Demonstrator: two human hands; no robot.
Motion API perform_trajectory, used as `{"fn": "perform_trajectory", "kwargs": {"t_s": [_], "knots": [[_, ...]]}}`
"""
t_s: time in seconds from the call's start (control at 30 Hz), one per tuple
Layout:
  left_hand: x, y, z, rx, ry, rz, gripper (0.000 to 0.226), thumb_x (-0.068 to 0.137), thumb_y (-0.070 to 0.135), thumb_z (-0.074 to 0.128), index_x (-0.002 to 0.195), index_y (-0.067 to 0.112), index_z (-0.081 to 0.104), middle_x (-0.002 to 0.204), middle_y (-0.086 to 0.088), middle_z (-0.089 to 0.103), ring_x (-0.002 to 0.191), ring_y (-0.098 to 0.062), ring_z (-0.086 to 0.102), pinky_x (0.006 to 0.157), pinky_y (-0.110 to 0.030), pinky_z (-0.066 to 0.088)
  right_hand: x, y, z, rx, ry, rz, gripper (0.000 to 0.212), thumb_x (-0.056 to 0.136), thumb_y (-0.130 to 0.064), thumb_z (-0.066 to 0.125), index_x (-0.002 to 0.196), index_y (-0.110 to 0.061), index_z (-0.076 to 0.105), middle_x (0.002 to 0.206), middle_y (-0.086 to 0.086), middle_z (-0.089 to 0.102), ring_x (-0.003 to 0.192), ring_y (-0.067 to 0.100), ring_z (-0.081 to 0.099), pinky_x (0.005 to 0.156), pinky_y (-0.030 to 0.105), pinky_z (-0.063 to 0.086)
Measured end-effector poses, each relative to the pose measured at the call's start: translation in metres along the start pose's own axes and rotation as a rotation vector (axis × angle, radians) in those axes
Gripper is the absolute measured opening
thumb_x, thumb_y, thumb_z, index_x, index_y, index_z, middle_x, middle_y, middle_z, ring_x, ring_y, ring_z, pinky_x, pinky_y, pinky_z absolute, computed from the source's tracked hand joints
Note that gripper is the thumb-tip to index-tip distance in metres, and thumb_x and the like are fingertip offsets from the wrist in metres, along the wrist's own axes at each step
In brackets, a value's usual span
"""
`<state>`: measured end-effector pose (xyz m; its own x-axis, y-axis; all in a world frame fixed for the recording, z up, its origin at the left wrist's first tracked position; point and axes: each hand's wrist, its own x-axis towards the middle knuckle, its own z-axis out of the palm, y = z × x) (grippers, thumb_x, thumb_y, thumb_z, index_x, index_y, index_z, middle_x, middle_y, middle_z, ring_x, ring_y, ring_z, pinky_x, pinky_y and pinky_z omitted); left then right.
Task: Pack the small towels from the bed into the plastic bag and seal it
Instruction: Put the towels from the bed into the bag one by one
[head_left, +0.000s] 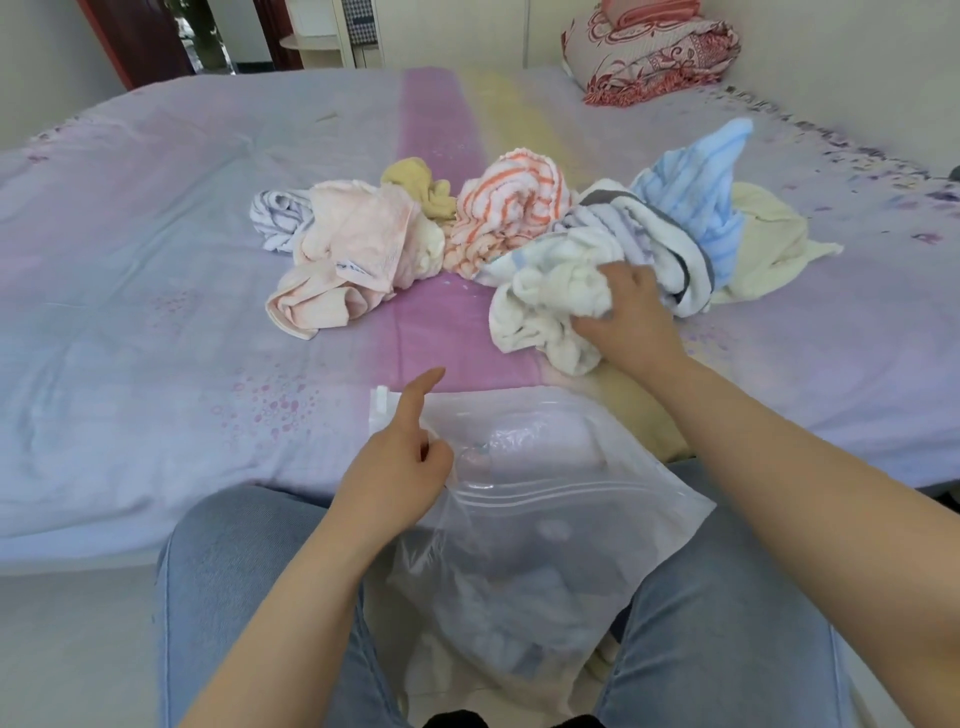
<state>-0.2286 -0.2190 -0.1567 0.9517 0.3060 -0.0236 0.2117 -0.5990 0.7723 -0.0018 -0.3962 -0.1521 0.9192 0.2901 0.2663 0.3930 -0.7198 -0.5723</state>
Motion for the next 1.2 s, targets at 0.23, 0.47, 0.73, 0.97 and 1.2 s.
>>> {"fn": "perform_trajectory", "kwargs": {"t_s": [0.23, 0.47, 0.73, 0.97, 1.2], "knots": [[-0.002, -0.013, 0.004, -0.127, 0.107, 0.023, 0.081, 0.089, 0.008, 0.044, 0.147, 0.047, 0.002, 0.057, -0.004, 0.048, 0.05, -0.011, 0.045, 0.057, -0.034, 0.045, -0.028, -0.063, -0.029, 0.542, 0.062, -0.171, 0.063, 0.078, -0.032, 0.075, 0.128, -0.026, 0.036, 0.129, -0.003, 0.049, 0.113, 0.006, 0.048, 0.092, 0.016, 0.041], [-0.008, -0.023, 0.0, -0.179, 0.131, 0.002, 0.08, 0.089, 0.007, 0.043, 0.148, 0.044, 0.004, 0.056, -0.001, 0.045, 0.05, -0.009, 0.043, 0.053, -0.022, 0.042, -0.035, -0.047, 0.039, -0.115, -0.584, -0.184, 0.116, 0.06, -0.065, 0.075, 0.15, -0.04, 0.004, 0.159, 0.0, -0.012, 0.147, 0.029, -0.002, 0.117, 0.047, 0.019], [-0.016, -0.03, -0.002, -0.244, 0.148, 0.021, 0.078, 0.093, 0.008, 0.04, 0.148, 0.044, -0.001, 0.064, -0.007, 0.043, 0.054, -0.009, 0.041, 0.057, -0.019, 0.04, -0.008, -0.068, 0.055, 0.149, -0.571, -0.083, 0.056, 0.066, -0.021, 0.072, 0.118, -0.022, 0.053, 0.108, -0.004, 0.061, 0.102, 0.017, 0.061, 0.081, 0.03, 0.049], [-0.019, -0.04, 0.0, -0.402, 0.1, 0.025, 0.075, 0.096, 0.007, 0.037, 0.148, 0.045, -0.001, 0.064, -0.003, 0.036, 0.049, -0.004, 0.034, 0.049, -0.017, 0.036, -0.025, -0.065, -0.019, 1.049, -0.42, 0.369, 0.034, 0.092, -0.024, 0.052, 0.064, -0.018, 0.071, 0.052, -0.01, 0.067, 0.047, 0.005, 0.065, 0.049, 0.018, 0.053], [-0.018, -0.044, -0.001, -0.463, 0.092, 0.063, 0.074, 0.097, 0.005, 0.04, 0.148, 0.044, 0.005, 0.079, -0.014, 0.048, 0.069, -0.001, 0.058, 0.07, -0.02, 0.048, -0.063, -0.066, -0.017, 0.252, -0.698, -0.23, 0.046, 0.078, -0.02, 0.077, 0.119, -0.023, 0.056, 0.113, -0.009, 0.064, 0.1, 0.008, 0.063, 0.088, 0.027, 0.049]]}}
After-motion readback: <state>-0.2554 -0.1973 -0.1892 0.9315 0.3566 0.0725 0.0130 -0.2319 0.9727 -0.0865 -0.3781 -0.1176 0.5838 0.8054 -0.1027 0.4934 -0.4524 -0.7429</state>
